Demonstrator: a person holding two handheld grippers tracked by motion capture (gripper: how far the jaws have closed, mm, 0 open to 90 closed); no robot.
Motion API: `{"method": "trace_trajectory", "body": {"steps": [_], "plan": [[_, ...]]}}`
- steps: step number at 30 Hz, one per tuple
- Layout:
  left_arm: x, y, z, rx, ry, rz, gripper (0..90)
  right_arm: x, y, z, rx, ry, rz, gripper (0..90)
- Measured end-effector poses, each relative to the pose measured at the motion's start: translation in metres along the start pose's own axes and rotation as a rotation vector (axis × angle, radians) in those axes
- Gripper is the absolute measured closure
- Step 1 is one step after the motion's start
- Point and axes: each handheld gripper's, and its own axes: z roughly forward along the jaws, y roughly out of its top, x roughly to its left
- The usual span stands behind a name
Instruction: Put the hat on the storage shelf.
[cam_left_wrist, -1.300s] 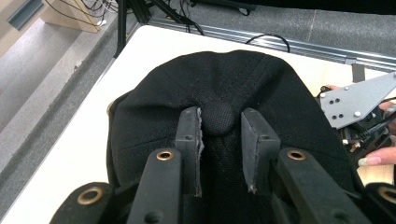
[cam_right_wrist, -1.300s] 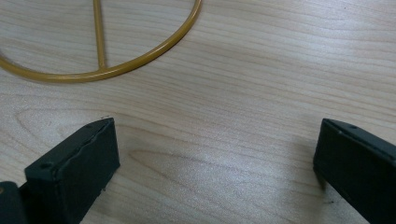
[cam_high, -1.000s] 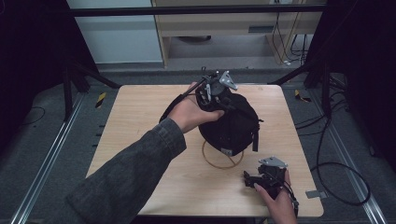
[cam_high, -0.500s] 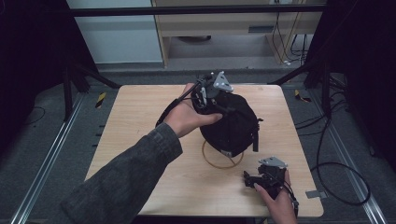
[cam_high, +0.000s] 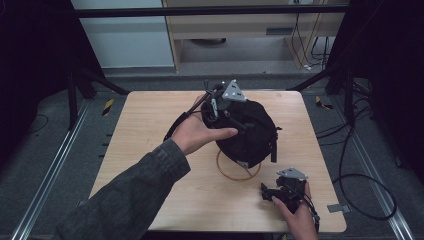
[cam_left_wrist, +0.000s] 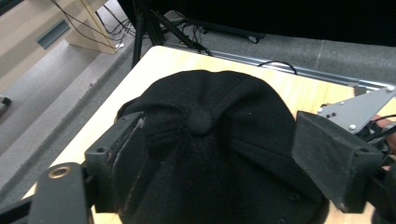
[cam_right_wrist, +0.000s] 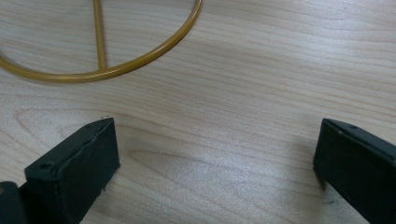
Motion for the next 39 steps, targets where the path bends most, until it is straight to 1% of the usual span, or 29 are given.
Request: {"method": "trace_trajectory", "body": {"steps": [10, 13, 16, 18, 19, 22, 24, 27, 29, 31, 33, 34, 37, 39], "plan": [[-0.007, -0.006, -0.008, -0.044, -0.022, -0.03, 11.1, 0.0, 0.0, 0.0, 0.002, -0.001, 0.0, 0.4], [-0.007, -0.012, -0.012, -0.052, -0.026, -0.041, 9.8, 0.0, 0.0, 0.0, 0.001, -0.001, 0.0, 0.3], [-0.006, -0.022, -0.016, -0.06, -0.027, -0.061, 9.4, 0.0, 0.0, 0.0, 0.001, -0.001, 0.0, 0.3], [-0.005, -0.029, -0.02, -0.059, -0.032, -0.069, 8.7, 0.0, 0.0, 0.0, 0.001, -0.001, 0.0, 0.4], [-0.004, -0.034, -0.023, -0.07, -0.021, -0.076, 8.6, 0.0, 0.0, 0.0, 0.001, 0.0, -0.001, 0.3], [-0.001, -0.043, -0.032, -0.09, -0.018, -0.1, 8.6, 0.0, 0.0, 0.0, 0.002, 0.001, 0.004, 0.4], [0.002, -0.05, -0.037, -0.082, -0.008, -0.099, 8.1, 0.0, 0.0, 0.0, 0.002, 0.0, 0.004, 0.4], [0.004, -0.061, -0.042, -0.084, 0.003, -0.115, 7.8, 0.0, 0.0, 0.0, -0.001, -0.002, -0.005, 0.3], [0.003, -0.071, -0.044, -0.081, 0.001, -0.123, 7.8, 0.0, 0.0, 0.0, -0.001, -0.002, -0.004, 0.3], [0.002, -0.086, -0.046, -0.067, 0.01, -0.125, 7.8, 0.0, 0.0, 0.0, -0.002, 0.0, -0.003, 0.3], [0.0, -0.099, -0.046, -0.071, 0.013, -0.151, 7.9, 0.0, 0.0, 0.0, -0.001, -0.001, -0.004, 0.3], [-0.001, -0.104, -0.046, -0.067, 0.015, -0.157, 7.8, 0.0, 0.0, 0.0, -0.002, 0.0, -0.005, 0.3], [-0.004, -0.123, -0.043, -0.047, 0.012, -0.169, 7.6, 0.0, 0.0, 0.0, -0.002, 0.0, -0.004, 0.3], [-0.007, -0.134, -0.04, -0.044, 0.004, -0.176, 7.5, 0.0, 0.0, 0.0, -0.002, 0.0, -0.004, 0.4]]}}
